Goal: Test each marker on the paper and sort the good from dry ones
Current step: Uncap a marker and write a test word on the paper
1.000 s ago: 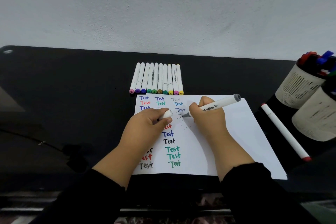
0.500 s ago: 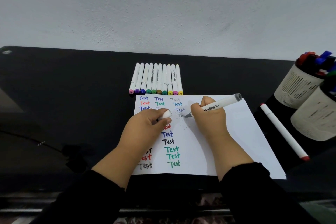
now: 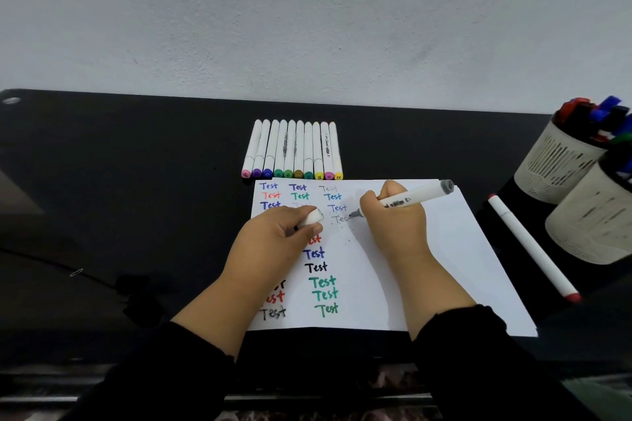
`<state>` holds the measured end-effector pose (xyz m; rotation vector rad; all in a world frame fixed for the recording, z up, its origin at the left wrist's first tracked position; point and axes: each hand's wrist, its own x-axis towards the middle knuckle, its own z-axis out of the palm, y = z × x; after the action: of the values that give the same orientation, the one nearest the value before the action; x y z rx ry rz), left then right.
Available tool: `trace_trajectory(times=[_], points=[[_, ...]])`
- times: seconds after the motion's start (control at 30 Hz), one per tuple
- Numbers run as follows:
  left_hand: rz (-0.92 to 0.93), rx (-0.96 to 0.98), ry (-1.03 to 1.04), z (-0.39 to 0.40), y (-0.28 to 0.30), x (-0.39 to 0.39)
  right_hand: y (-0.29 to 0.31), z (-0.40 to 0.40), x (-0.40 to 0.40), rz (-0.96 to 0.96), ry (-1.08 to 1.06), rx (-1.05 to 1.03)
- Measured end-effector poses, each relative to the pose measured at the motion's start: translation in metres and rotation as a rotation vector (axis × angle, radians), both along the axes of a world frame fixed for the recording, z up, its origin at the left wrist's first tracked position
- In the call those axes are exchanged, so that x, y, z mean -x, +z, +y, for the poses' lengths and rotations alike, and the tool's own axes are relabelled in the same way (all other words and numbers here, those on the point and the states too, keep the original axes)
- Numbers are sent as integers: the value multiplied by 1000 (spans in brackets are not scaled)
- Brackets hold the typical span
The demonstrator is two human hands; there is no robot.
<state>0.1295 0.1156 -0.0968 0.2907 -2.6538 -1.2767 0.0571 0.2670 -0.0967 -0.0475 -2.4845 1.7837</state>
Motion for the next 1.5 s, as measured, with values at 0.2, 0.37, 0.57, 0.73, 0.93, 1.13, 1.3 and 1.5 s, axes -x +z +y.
trace_trajectory(times=[0.2,0.37,0.57,0.73,0.93,1.13,1.3,1.5], points=[[1,-3,-7,0,-1,0,3,0,-2,-28,8,59],[5,-5,-19,0,-1,1,5,6,1,-73,-55,196],[10,-1,-41,-1,-2,2,13,4,-6,-58,118,321],[16,7,-71,-1,-1,2,13,-3,-11,-50,198,300],[-5,0,-102,-1,2,2,13,-14,-16,-99,300,261],[-6,-58,-109,-2,1,1,23,-14,-18,-124,345,296],[13,-78,-88,-4,0,2,28,-7,-15,-174,426,346],[26,-57,-94,-4,-1,2,29,-11,-15,-159,367,271]])
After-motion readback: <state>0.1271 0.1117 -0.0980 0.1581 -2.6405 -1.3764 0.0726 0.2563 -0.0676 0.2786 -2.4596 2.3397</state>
